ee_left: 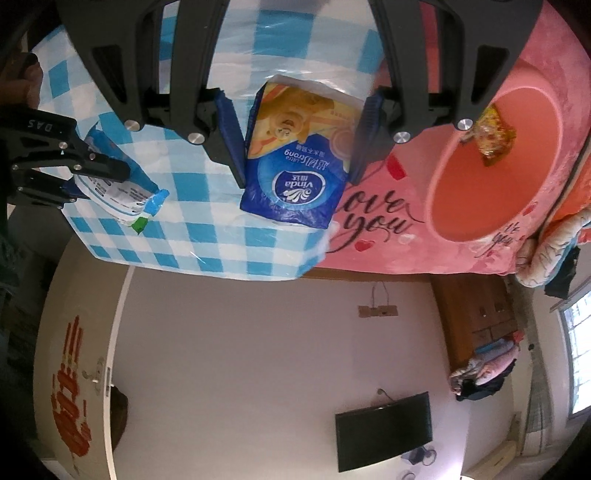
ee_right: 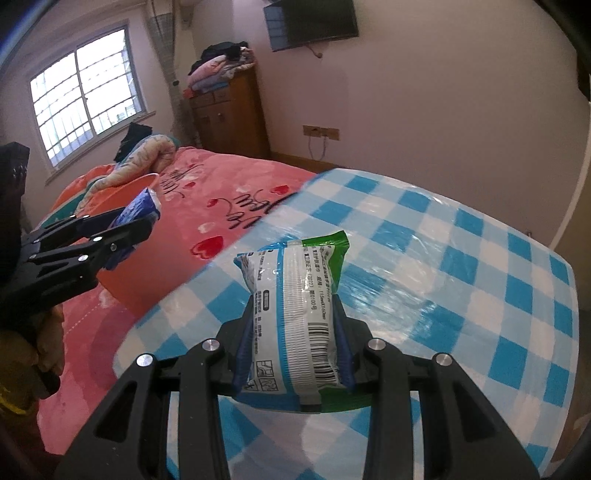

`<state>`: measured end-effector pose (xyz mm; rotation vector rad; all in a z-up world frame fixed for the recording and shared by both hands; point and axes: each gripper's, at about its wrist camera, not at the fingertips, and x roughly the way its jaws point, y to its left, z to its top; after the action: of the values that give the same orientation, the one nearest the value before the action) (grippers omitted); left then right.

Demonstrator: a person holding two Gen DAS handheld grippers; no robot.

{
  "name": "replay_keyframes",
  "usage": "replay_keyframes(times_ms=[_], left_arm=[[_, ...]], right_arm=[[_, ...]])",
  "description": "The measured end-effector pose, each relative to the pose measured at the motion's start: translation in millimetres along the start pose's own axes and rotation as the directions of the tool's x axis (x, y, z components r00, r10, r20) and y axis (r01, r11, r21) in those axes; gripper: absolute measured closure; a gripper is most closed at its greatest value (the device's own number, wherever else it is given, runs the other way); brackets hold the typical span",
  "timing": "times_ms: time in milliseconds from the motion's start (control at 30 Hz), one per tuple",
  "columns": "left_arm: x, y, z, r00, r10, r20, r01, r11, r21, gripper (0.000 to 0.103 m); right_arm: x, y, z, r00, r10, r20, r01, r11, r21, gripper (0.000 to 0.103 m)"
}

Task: Collect trash
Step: 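Carry the blue tissue pack and white wipes packet over the pink bucket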

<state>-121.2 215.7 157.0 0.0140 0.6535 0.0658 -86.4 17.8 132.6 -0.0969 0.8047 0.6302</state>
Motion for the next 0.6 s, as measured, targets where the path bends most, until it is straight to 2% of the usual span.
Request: replay_keyframes(times_ms=[333,600], left_arm=[[-32,51,11,0.995,0.086,0.056,-0.083,0.995,-0.054,0.048],[-52,102,22,0.979,0.181,0.093,-0.172,0.980,-0.098,0.048]], right_arm=[[6,47,35,0.996,0.085,-0.002,-0.085,0.993,-0.078,0.065],[18,87,66,0.989,0.151,-0.007,-0.150,0.978,-0.145,0.065]])
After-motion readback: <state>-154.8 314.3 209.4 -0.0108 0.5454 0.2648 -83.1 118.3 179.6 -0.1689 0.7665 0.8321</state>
